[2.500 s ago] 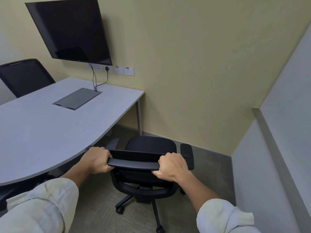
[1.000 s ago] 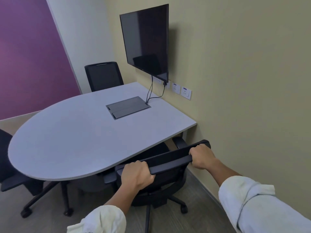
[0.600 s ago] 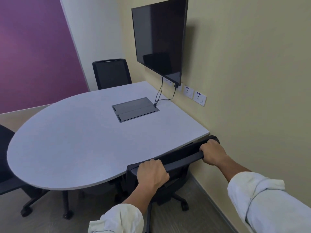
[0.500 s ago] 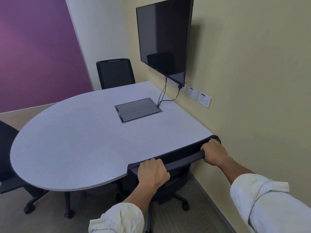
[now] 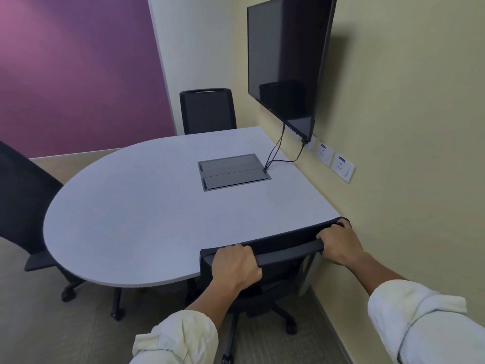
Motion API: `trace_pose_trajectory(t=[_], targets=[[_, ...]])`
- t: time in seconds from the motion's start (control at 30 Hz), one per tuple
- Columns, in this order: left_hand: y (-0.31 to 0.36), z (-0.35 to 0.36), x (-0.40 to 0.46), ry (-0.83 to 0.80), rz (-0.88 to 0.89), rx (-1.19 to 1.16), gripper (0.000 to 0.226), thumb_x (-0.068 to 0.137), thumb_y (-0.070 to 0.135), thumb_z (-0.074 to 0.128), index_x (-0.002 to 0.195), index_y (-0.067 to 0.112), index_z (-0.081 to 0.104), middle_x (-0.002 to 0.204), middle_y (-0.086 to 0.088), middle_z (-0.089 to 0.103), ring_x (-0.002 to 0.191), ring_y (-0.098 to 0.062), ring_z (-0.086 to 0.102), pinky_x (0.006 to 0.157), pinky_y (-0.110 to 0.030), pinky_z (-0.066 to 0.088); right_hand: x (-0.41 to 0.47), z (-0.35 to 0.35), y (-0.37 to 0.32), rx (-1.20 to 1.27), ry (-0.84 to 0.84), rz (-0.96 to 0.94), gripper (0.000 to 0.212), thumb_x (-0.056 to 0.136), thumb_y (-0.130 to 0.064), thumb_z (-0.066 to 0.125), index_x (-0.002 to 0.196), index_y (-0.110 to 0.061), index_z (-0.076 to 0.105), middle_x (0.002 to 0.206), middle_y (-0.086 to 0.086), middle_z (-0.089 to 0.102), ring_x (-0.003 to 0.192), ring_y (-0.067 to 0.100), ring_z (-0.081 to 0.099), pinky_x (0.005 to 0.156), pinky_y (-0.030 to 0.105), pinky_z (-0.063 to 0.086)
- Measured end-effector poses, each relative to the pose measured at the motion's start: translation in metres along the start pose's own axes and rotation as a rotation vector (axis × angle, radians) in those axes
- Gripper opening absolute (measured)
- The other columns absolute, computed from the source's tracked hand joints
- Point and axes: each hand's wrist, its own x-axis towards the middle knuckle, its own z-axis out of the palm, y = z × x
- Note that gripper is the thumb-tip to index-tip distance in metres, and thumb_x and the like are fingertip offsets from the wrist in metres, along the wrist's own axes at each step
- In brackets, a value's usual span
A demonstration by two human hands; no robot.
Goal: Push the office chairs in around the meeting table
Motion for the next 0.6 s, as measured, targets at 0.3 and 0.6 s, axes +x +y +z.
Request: trace_pose_trajectory(t=[0.3,0.6], targets=[[-0.006,-0.016,-0.016,-0.071,-0.050,-0.071,0.022,0.082,0.037,0.054,0.082,0.016,0.062,0.073,0.000,0.060,0.067,-0.024,0.057,0.062,-0.033,0.039,0.001,-0.045,-0.028,-0.058,-0.334,-0.067,0.023,0.083,-0.032,0.061,0.105,-0.026,0.060,0.098,-0.003,0.064,0.095,0.020,0.061,0.111,0.048,0.023],[-0.048,-0.040,-0.058,-0.038,0.066,-0.581,0.051,0.092,0.038,0.061,0.137,0.025,0.041,0.130,0.001,0.058,0.113,-0.017,0.057,0.096,-0.034,0.048,-0.002,-0.101,-0.115,0.487,-0.271,-0.325,0.067,0.068,-0.091,0.056,0.081,-0.028,0.071,0.083,-0.007,0.071,0.080,0.011,0.066,0.080,0.035,0.053]])
